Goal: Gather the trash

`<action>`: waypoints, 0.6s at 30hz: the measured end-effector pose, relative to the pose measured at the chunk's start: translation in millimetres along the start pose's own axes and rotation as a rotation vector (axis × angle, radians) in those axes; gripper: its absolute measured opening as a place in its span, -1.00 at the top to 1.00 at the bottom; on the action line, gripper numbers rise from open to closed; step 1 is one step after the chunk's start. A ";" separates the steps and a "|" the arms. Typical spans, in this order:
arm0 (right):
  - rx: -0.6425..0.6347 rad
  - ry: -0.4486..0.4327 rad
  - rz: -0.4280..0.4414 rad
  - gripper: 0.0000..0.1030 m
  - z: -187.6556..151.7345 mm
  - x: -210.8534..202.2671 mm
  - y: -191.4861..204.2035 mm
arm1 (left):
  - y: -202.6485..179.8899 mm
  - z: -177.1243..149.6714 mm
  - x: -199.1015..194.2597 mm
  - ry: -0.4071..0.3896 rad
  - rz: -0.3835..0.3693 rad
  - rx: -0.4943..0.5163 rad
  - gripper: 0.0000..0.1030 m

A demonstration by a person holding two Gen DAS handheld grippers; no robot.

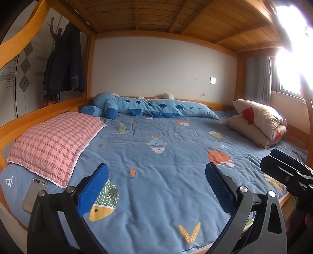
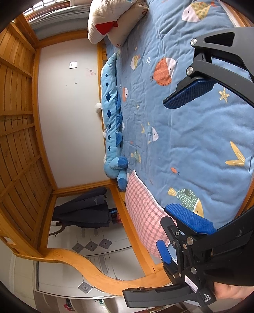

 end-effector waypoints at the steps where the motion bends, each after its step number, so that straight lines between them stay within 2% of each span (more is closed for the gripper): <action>1: 0.000 0.003 0.000 -0.83 -0.4 0.5 0.1 | -0.1 0.4 0.2 0.000 -0.001 0.000 -0.92; 18: 0.002 0.013 0.002 -0.83 -1.5 2.2 0.9 | -3.0 1.3 -1.0 -0.007 -0.002 -0.002 -0.92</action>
Point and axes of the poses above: each gripper's, at about its wrist camera, not at the fingertips, and x roughly the way its jaws point, y to its left, z to its top, the point moved 5 cm from there along x, roughly the way its jaws point, and after that the axes turned 5 degrees about -x, right-handed, at the moved point
